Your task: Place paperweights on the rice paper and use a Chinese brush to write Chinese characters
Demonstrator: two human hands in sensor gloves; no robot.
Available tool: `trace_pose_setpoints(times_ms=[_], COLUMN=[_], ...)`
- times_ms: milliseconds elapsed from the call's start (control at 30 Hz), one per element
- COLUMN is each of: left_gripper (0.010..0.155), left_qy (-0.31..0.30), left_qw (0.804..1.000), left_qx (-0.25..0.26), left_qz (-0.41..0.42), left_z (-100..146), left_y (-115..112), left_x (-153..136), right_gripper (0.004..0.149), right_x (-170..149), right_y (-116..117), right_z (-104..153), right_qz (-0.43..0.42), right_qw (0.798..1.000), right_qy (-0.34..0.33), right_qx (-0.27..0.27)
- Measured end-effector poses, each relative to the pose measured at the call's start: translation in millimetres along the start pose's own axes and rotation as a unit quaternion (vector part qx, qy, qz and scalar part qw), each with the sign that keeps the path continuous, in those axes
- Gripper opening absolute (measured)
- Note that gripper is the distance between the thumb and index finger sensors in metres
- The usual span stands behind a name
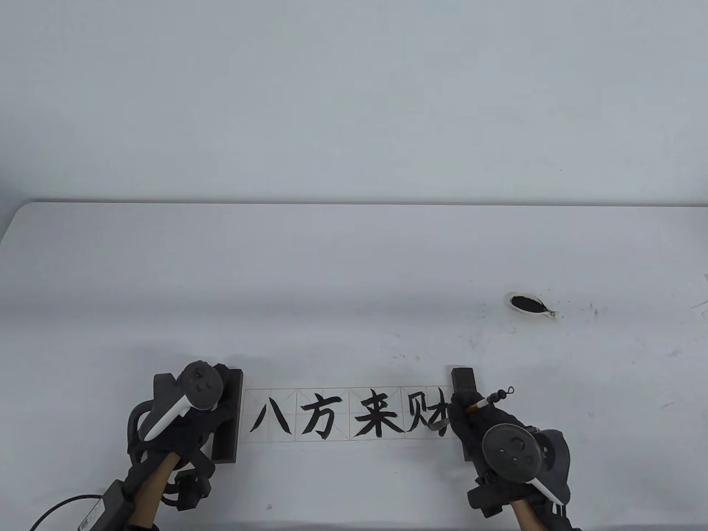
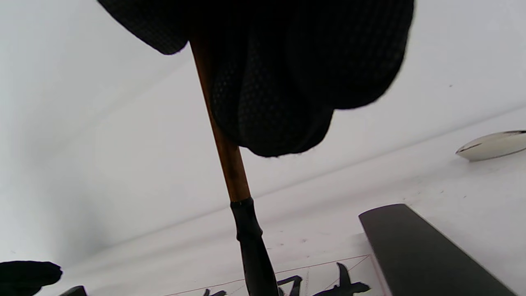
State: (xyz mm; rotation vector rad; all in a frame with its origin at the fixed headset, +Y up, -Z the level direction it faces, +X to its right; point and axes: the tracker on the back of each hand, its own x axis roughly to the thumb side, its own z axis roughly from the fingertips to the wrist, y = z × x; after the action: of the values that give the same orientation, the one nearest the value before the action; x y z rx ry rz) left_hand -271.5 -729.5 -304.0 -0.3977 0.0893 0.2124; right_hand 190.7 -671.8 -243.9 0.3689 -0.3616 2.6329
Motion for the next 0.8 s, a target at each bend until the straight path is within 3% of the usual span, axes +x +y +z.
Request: trace_pose_setpoints(times_ms=[167, 800], left_gripper=[0.079, 0.079], left_qy=[-0.001, -0.011], left_qw=[1.000, 1.000], left_qx=[0.002, 0.017], left_qz=[0.000, 0.005], left_z=[0, 1], left_y=[0, 4], left_x=[0, 0], right_gripper=[0.041, 0.048], right_x=[-4, -21], right_y=[-6, -16], right_z=[1, 1], right_qz=[-0.056, -0.101], right_qw=[0.998, 0.989], right_qy=[0.007, 0.037], right_qx=[-0.017, -0.100])
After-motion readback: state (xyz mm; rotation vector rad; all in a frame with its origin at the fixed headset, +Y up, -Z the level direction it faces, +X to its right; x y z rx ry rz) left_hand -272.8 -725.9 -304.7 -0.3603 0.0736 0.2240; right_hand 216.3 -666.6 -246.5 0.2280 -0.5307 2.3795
